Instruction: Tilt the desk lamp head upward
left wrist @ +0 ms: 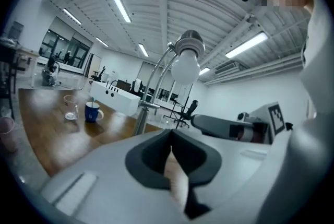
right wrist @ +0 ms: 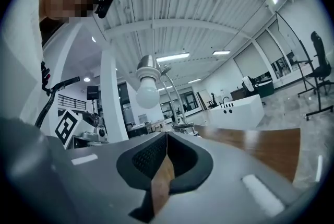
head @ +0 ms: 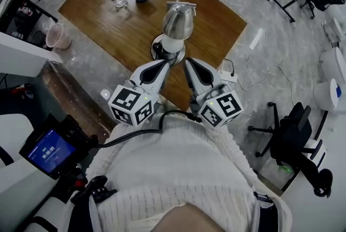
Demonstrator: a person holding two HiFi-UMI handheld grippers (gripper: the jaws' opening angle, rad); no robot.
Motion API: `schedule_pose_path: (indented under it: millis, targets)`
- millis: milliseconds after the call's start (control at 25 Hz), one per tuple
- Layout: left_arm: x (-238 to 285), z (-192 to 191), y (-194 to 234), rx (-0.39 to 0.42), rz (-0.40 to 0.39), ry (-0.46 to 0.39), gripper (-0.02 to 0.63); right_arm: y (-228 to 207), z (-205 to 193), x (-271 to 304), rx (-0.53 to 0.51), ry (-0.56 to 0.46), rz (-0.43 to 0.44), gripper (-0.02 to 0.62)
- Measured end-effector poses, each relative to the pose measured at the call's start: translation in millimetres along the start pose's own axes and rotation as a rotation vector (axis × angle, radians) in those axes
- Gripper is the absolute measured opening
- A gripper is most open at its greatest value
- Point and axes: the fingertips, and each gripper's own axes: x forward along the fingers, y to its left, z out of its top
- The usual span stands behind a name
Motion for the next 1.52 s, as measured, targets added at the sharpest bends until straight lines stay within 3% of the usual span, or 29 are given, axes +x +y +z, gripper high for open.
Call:
schedule_pose_path:
  millis: [160, 320, 720, 1520]
  targets:
    - [-14.8, -20.0, -17.2, 0.042, 0.089, 0.077, 0.008, 17.1, -5.6, -24.4, -0.012, 0.062, -0.009, -0.002]
    - [-15.5, -26.2, -28.5, 0.057, 0.064, 0.097, 0.008, 19.0, -16.0, -25.7, -0.039, 0.107, -0.029, -0.003]
    - [-11.0, -39.4, -26.9, -0.025, 0.028, 0.139, 0.008, 28.0, -32.5, -18.5, -0.048, 0.204, 0.019, -0.003]
    - [-10.5, -36.4, -23.5, -0.022, 0.025, 0.139, 0.006, 24.4, -42.2, -15.5, -0.026, 0.241, 0.044, -0.002]
